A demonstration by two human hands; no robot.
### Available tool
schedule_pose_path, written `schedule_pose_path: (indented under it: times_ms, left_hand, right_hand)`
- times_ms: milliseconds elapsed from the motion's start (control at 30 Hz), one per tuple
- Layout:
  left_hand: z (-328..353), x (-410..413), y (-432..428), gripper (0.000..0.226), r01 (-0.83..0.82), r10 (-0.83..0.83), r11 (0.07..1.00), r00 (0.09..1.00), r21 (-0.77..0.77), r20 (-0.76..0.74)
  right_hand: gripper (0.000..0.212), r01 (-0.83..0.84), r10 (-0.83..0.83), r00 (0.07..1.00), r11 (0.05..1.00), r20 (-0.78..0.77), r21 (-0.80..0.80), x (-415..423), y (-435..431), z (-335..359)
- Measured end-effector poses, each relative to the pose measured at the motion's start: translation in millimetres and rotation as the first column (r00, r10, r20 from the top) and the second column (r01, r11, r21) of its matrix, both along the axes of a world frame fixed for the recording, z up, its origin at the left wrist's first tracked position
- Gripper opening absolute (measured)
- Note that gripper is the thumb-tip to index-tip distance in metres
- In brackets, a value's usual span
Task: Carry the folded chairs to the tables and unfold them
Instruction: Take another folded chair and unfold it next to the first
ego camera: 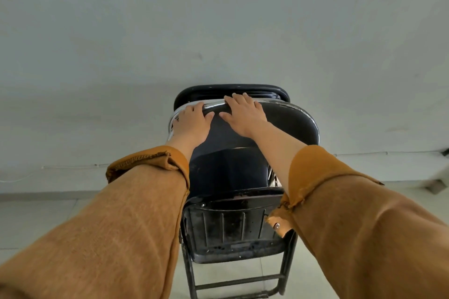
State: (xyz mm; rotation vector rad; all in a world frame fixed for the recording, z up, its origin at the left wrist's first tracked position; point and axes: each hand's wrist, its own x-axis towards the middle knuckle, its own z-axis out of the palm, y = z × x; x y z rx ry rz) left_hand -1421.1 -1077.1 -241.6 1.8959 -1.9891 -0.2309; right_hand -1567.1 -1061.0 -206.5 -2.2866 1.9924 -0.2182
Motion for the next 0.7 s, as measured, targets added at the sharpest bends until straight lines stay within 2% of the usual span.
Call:
schedule_pose_path:
  times_ms: [100,167,267,333,433,533,600,700]
  left_hand:
    - [4.2,-4.1,-0.4,0.053,0.01,-0.01,1.0,1.0,0.007,0.006]
    - [-0.2,-4.6,3.1,0.05,-0.006,0.005,0.999,0.999,-0.041,-0.032]
    - [-21.3,-5.1,18.5,0.05,-0.141,0.128,0.979,0.988,-0.151,-0.091]
    - [-32.5,-7.9,23.7,0.054,-0.249,0.234,0.958,0.965,-0.143,-0.116]
    - [-38.2,-12.6,23.1,0.056,-0.286,0.276,0.945,0.958,-0.159,-0.081]
    - [-44.9,-21.6,30.8,0.055,-0.224,0.252,0.913,0.967,-0.34,0.039]
    - [-57.0,-33.2,40.9,0.049,-0.118,0.198,0.876,0.972,-0.468,0.126]
    - [-87.0,-56.5,61.3,0.042,0.036,0.093,0.85,0.972,-0.525,0.216]
  right_hand:
    - [0.062,-0.005,0.004,0.999,0.999,-0.044,-0.035,-9.6,-1.2,1.8]
    - [0.063,-0.041,0.034,0.995,0.997,-0.098,-0.072,-13.6,-6.2,3.5]
    - [0.068,-0.101,0.094,0.988,0.993,-0.123,-0.059,-13.4,-19.1,5.9]
    - [0.072,-0.146,0.14,0.98,0.989,-0.141,-0.027,-8.9,-28.0,4.2]
    - [0.074,-0.193,0.182,0.965,0.98,-0.189,-0.04,-2.2,-37.1,-5.1]
    - [0.073,-0.247,0.217,0.95,0.963,-0.224,-0.112,-4.2,-43.2,-12.6]
    - [0.071,-0.282,0.247,0.944,0.948,-0.217,-0.149,-7.5,-46.5,-15.3]
    - [0.072,-0.312,0.273,0.938,0.933,-0.212,-0.179,-9.9,-49.3,-16.3]
